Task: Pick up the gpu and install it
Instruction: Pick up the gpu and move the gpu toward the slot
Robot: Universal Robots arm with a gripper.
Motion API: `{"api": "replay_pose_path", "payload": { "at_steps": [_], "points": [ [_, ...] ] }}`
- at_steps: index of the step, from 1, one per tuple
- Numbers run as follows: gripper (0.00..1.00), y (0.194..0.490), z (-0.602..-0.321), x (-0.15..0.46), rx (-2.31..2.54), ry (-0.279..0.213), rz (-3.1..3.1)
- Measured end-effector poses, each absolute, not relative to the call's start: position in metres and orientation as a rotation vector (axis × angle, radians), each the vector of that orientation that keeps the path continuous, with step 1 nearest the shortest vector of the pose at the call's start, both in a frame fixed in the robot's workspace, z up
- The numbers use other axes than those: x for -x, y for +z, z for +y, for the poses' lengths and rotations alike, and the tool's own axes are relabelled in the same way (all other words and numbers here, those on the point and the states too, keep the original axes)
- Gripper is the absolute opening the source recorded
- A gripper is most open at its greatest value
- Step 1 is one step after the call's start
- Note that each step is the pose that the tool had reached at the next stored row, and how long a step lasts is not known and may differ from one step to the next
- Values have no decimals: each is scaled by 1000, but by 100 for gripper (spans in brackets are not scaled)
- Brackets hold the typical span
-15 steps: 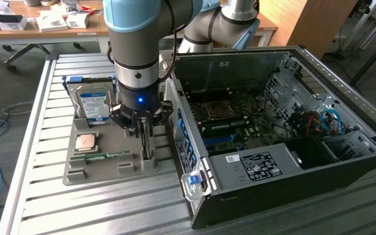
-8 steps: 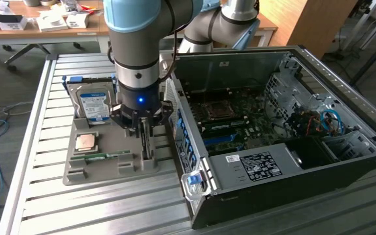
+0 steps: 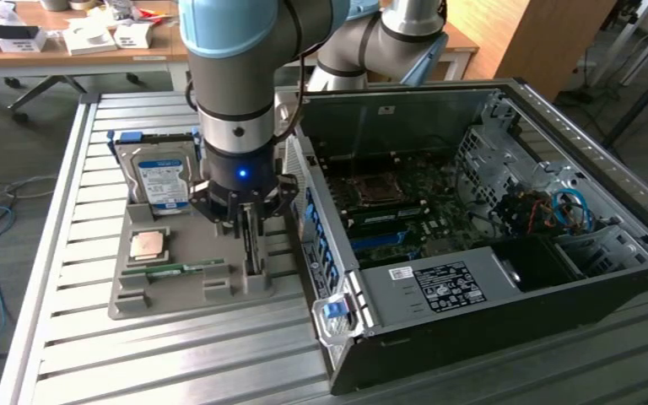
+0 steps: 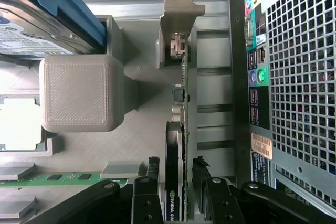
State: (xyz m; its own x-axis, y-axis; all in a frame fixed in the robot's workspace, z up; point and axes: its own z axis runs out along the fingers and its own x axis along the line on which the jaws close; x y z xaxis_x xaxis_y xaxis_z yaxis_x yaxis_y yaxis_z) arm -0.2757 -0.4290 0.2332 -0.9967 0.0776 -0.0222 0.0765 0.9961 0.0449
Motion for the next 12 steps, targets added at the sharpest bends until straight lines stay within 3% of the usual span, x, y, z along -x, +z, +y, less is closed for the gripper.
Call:
{"api": "replay_pose_path", "payload": {
  "at_steps": [12],
  "points": [
    [39, 233, -429, 277, -120, 69, 3115]
  ]
}}
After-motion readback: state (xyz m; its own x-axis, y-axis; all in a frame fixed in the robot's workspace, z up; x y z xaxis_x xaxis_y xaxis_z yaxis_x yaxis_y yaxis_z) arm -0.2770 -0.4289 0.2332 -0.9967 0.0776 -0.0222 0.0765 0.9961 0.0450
